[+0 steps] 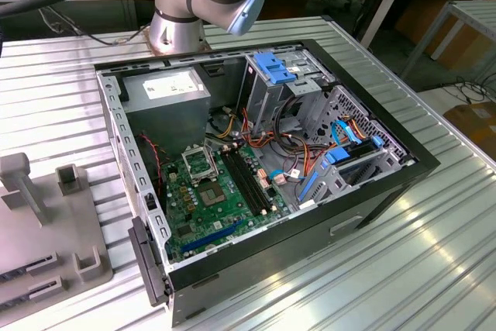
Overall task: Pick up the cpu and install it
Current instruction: 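Pick up the cpu and move it towards the insertion slot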
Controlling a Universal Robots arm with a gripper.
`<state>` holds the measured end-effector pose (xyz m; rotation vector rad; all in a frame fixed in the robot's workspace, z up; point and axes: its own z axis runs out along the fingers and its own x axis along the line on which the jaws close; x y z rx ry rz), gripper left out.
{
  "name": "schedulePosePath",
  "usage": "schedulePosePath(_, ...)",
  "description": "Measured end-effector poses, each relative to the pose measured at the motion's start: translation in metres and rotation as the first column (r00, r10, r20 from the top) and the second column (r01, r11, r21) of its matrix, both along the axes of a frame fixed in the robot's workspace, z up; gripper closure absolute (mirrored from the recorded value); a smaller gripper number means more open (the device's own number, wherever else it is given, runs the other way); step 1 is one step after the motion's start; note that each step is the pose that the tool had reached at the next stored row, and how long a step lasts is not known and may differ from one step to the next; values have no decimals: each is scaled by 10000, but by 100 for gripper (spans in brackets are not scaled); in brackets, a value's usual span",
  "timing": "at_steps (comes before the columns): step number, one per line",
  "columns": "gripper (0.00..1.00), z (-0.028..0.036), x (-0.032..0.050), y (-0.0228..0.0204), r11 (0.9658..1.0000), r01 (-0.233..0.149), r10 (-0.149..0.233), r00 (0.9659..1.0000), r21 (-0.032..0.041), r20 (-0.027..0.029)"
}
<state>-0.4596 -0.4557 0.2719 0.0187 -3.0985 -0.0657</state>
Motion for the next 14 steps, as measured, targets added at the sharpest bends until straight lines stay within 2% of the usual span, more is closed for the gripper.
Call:
schedulePosePath(7, 54, 47, 0, 0, 10000, 0, 0, 10000, 0, 0)
schedulePosePath(14, 54, 50, 0, 0, 10000, 0, 0, 10000, 0, 0)
